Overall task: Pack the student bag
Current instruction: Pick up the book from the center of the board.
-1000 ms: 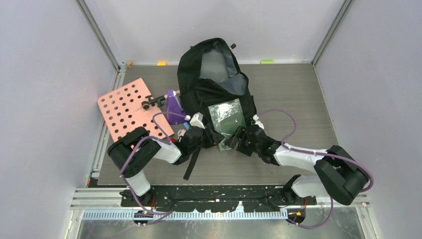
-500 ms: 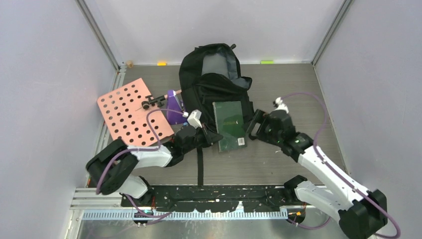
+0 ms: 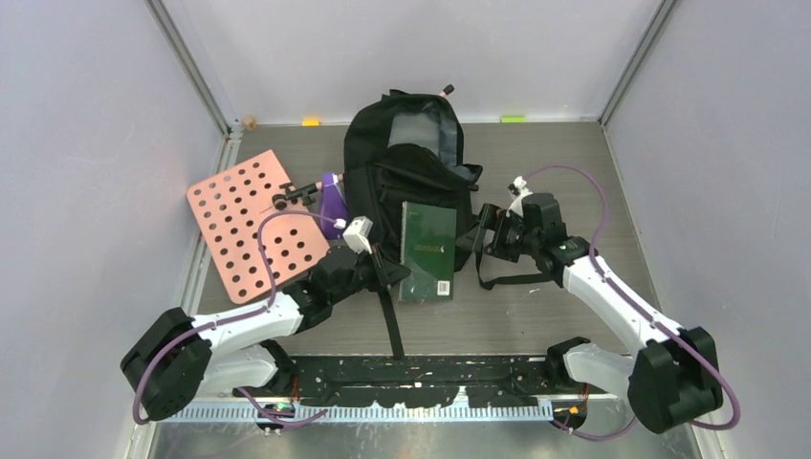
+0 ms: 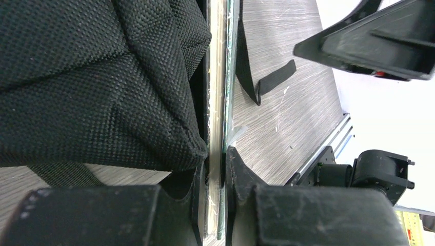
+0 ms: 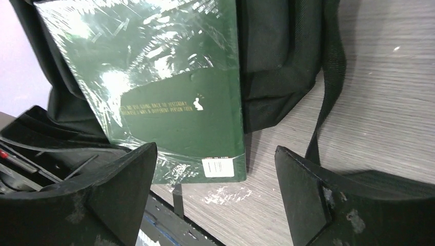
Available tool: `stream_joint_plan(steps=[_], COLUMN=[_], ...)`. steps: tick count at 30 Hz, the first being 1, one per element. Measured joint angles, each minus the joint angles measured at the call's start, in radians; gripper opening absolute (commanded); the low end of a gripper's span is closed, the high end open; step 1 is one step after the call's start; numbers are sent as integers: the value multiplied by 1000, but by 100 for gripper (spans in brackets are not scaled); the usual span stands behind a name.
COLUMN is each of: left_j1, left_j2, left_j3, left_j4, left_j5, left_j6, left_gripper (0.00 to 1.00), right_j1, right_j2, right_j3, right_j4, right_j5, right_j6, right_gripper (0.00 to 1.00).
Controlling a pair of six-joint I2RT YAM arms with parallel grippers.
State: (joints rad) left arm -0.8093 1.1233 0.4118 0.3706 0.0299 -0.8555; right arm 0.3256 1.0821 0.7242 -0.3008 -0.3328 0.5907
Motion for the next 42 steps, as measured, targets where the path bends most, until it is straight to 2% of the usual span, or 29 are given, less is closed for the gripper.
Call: stream_joint_plan(steps=[8, 13, 20, 27, 31, 36, 42], left_j1=[5, 8, 25, 32, 35, 41, 60], left_j2=[-16, -17, -16, -11, -7, 0, -47], left_j3=[-27, -27, -29, -29, -29, -29, -44], left_j4=[13, 13, 12, 23, 26, 37, 20], left_j5=[10, 20, 19, 25, 27, 32, 39], left_j6=[0, 0, -3, -3, -2, -6, -32], left_gripper=[0, 0, 0, 0, 0, 0, 0], right_j1=[-19, -35, -48, -35, -31, -31, -31], right_j2=[196, 361, 557, 596, 596, 596, 566], right_j3=[-110, -107, -43, -24, -28, -76, -136], right_j4=[316, 512, 652, 713, 738, 853, 966], right_j5=[-143, -212, -366, -460, -454, -425, -399], right_j6=[19, 37, 77, 120, 139, 221, 348], right_gripper=[87, 78, 68, 64, 57, 42, 35])
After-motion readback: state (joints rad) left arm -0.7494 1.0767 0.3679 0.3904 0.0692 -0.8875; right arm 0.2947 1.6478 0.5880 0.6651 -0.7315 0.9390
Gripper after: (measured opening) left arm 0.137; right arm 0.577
